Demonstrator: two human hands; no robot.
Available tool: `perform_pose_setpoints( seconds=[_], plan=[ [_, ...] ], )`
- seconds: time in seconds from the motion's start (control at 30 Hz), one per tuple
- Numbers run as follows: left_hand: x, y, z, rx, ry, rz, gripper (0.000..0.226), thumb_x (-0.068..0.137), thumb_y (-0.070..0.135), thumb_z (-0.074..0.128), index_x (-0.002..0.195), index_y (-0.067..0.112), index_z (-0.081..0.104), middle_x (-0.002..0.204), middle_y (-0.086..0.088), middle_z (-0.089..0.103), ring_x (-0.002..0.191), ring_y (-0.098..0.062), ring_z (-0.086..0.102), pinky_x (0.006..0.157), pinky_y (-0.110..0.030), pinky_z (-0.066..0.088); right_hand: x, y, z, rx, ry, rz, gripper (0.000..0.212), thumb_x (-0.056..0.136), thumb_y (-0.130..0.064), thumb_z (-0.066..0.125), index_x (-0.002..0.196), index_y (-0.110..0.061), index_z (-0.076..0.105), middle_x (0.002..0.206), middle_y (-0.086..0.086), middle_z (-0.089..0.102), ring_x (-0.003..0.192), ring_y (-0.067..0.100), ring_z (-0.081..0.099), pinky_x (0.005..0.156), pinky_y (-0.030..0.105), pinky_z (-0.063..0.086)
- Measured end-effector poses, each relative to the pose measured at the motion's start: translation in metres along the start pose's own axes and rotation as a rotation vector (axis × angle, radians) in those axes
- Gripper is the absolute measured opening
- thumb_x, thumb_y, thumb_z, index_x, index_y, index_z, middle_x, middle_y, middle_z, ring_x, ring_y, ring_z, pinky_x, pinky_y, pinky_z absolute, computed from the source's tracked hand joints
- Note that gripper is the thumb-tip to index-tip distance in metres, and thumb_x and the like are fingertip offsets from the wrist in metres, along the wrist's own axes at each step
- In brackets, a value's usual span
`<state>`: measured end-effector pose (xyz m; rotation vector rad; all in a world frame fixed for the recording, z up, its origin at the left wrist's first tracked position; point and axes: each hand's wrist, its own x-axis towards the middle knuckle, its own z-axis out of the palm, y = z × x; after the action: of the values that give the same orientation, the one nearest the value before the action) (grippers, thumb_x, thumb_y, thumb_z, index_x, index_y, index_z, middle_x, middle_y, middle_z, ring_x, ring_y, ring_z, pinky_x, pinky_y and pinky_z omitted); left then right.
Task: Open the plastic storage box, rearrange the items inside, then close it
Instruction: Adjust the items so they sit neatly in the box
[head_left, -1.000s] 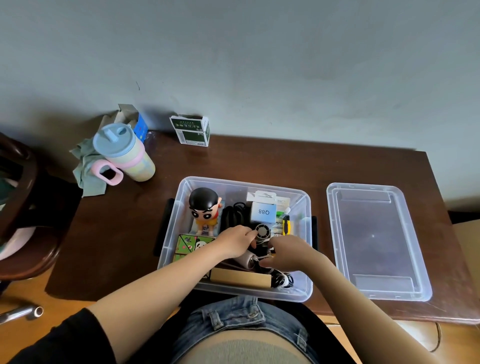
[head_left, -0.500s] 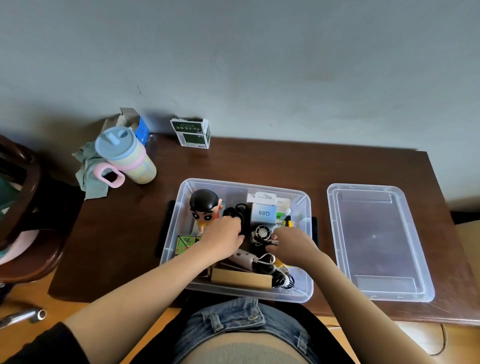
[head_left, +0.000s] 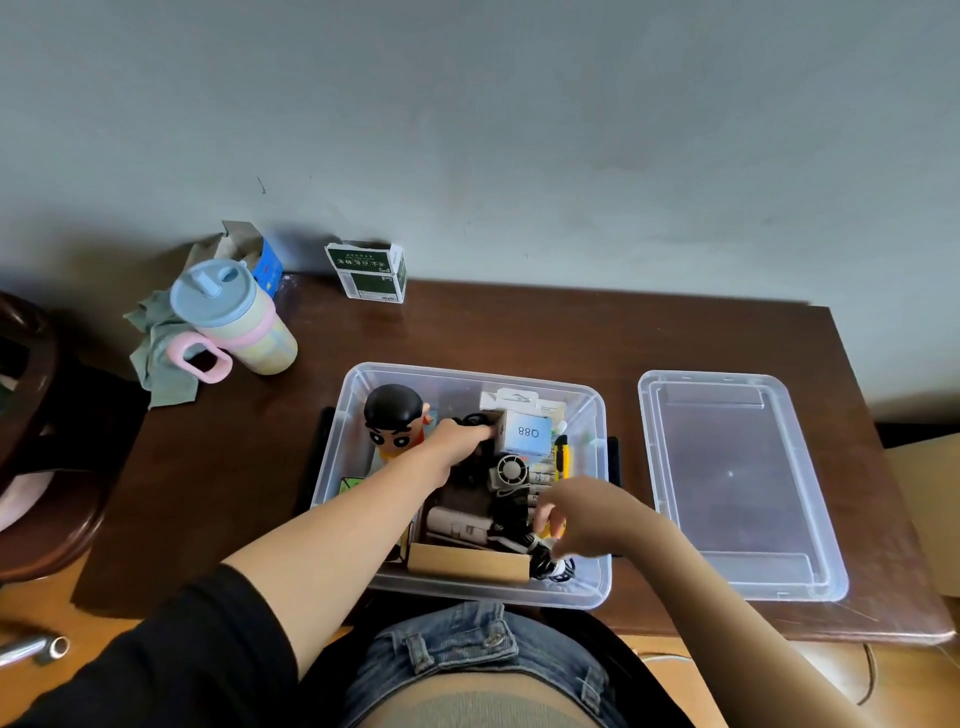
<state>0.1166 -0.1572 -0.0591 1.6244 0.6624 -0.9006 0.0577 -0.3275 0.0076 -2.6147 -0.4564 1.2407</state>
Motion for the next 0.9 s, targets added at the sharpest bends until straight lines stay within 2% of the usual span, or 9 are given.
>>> perform_pose_setpoints(
  seconds=[0.1, 0.23, 0.27, 0.4, 0.6, 0.73, 0.8, 0.87, 0.9],
  plan=[
    [0.000, 0.000, 0.000, 0.052, 0.039, 0.017, 0.044, 0.087, 0.025, 0.065, 0.121, -0.001, 0.056, 0.114, -0.017, 0.064, 0.106, -0.030, 0.061, 0.096, -0.041, 0.049, -0.001, -0.002, 0.007, -0.082, -0.037, -0.047, 0.037, 0.075, -0.017, 0.075, 0.110, -0.023, 0.065, 0.110, -0.004, 0.065, 0.103, 0.016, 0.059, 0.084, 0.034, 0.052],
    [0.000, -0.002, -0.001, 0.158, 0.102, 0.063, 0.025, 0.088, 0.023, 0.058, 0.102, 0.002, 0.059, 0.088, -0.010, 0.062, 0.082, -0.021, 0.059, 0.065, -0.027, 0.046, 0.006, -0.005, 0.016, -0.103, -0.033, -0.092, 0.039, 0.075, -0.015, 0.074, 0.112, -0.021, 0.063, 0.107, -0.001, 0.066, 0.102, 0.020, 0.058, 0.080, 0.031, 0.049],
    [0.000, -0.004, -0.001, 0.160, 0.113, 0.080, 0.022, 0.089, 0.023, 0.058, 0.096, 0.003, 0.060, 0.084, -0.009, 0.061, 0.080, -0.021, 0.059, 0.064, -0.027, 0.046, 0.008, -0.005, 0.017, -0.109, -0.021, -0.100, 0.038, 0.075, -0.015, 0.074, 0.111, -0.021, 0.063, 0.106, -0.002, 0.066, 0.101, 0.019, 0.057, 0.078, 0.030, 0.047],
    [-0.001, -0.006, -0.002, 0.145, 0.109, 0.108, 0.039, 0.089, 0.035, 0.063, 0.105, 0.000, 0.064, 0.103, -0.016, 0.067, 0.100, -0.030, 0.063, 0.087, -0.039, 0.052, 0.009, 0.001, 0.016, -0.083, 0.000, -0.153, 0.030, 0.076, -0.015, 0.072, 0.104, -0.022, 0.063, 0.100, -0.006, 0.068, 0.097, 0.017, 0.057, 0.079, 0.032, 0.049],
    [-0.005, -0.001, -0.008, 0.267, 0.060, 0.116, 0.042, 0.097, 0.034, 0.046, 0.119, -0.002, 0.054, 0.103, -0.009, 0.056, 0.096, -0.022, 0.051, 0.080, -0.029, 0.037, 0.002, 0.010, 0.004, 0.016, 0.104, -0.203, 0.026, 0.084, -0.009, 0.056, 0.106, -0.021, 0.064, 0.106, -0.004, 0.066, 0.096, 0.013, 0.058, 0.081, 0.030, 0.050],
    [-0.013, 0.003, -0.016, 0.415, 0.053, 0.133, 0.028, 0.096, 0.027, 0.047, 0.074, 0.010, 0.048, 0.063, 0.000, 0.039, 0.060, -0.013, 0.039, 0.057, -0.027, 0.028, -0.004, 0.016, -0.016, 0.242, 0.181, -0.176, 0.019, 0.086, -0.010, 0.053, 0.095, -0.023, 0.063, 0.096, -0.008, 0.067, 0.069, -0.003, 0.058, 0.070, 0.018, 0.046],
    [-0.019, 0.002, -0.024, 0.430, 0.026, 0.183, 0.037, 0.096, 0.023, 0.047, 0.061, 0.017, 0.038, 0.059, 0.003, 0.035, 0.059, -0.012, 0.036, 0.059, -0.028, 0.027, -0.005, 0.015, -0.026, 0.407, 0.236, -0.169, 0.013, 0.089, -0.013, 0.055, 0.090, -0.025, 0.058, 0.089, -0.007, 0.068, 0.059, 0.003, 0.065, 0.071, 0.026, 0.054],
    [-0.027, -0.002, -0.033, 0.401, -0.005, 0.256, 0.031, 0.097, 0.018, 0.044, 0.067, 0.020, 0.053, 0.073, 0.004, 0.050, 0.073, -0.011, 0.047, 0.075, -0.028, 0.039, -0.005, 0.012, -0.035, 0.551, 0.279, -0.160, 0.012, 0.089, -0.012, 0.055, 0.091, -0.024, 0.058, 0.083, -0.004, 0.069, 0.056, 0.010, 0.068, 0.067, 0.031, 0.057],
    [-0.033, -0.002, -0.037, 0.364, -0.005, 0.284, 0.028, 0.097, 0.014, 0.042, 0.080, 0.018, 0.064, 0.089, 0.003, 0.058, 0.086, -0.010, 0.054, 0.086, -0.028, 0.043, -0.003, 0.009, -0.039, 0.617, 0.289, -0.159, 0.012, 0.089, -0.012, 0.055, 0.093, -0.023, 0.058, 0.081, -0.002, 0.069, 0.056, 0.013, 0.069, 0.063, 0.029, 0.057]
  ],
)
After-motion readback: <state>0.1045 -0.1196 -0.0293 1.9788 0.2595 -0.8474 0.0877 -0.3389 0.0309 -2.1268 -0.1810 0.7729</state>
